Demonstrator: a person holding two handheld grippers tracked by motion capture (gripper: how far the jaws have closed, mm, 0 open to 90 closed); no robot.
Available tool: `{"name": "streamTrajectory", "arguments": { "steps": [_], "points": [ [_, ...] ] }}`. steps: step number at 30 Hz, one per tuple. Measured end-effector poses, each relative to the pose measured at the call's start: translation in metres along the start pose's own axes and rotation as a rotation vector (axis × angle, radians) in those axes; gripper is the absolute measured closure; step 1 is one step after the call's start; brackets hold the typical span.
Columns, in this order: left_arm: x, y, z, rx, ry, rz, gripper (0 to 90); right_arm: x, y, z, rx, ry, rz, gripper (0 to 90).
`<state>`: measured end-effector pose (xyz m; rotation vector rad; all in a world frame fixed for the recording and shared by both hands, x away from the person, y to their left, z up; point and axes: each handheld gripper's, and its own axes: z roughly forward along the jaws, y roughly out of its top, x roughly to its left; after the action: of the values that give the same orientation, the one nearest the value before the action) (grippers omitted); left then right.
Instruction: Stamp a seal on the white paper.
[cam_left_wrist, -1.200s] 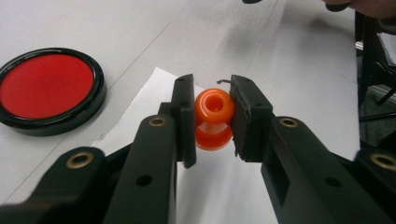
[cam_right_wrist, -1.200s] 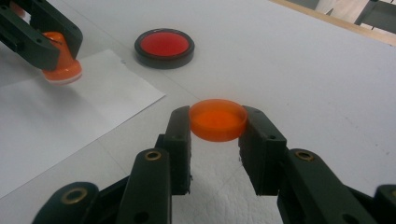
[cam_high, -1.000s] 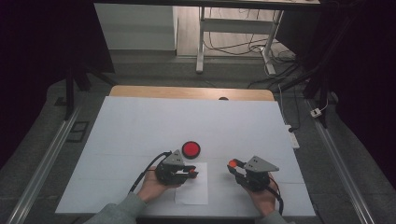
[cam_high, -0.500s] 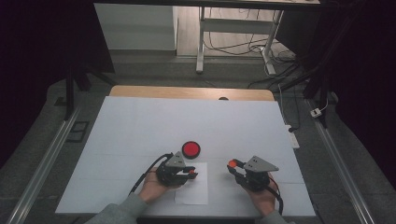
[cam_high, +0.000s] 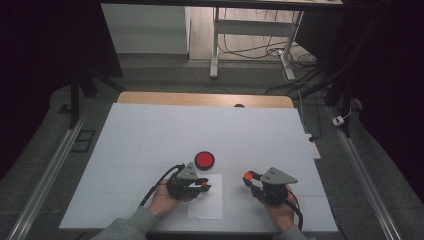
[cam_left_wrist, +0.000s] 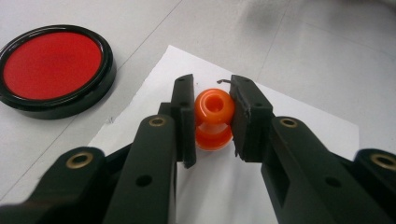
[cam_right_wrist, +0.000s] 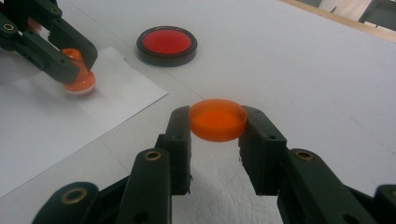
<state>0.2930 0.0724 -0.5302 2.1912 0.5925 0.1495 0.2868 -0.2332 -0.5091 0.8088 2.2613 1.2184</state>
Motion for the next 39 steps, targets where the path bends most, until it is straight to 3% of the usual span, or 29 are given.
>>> {"name": "streamTrajectory", "arguments": {
  "steps": [9,19,39],
  "points": [
    [-0.002,-0.003,0.002,0.021,0.002,0.015,72.5,0.000,0.000,-0.001,-0.002,-0.003,-0.001,64.3],
    [-0.010,-0.007,0.004,0.001,0.057,0.058,72.9,0.000,0.000,-0.001,-0.001,-0.002,0.000,64.3],
    [-0.010,-0.010,0.004,-0.016,0.058,0.061,73.2,0.000,0.000,-0.001,-0.005,-0.004,0.001,64.3]
  ]
}}
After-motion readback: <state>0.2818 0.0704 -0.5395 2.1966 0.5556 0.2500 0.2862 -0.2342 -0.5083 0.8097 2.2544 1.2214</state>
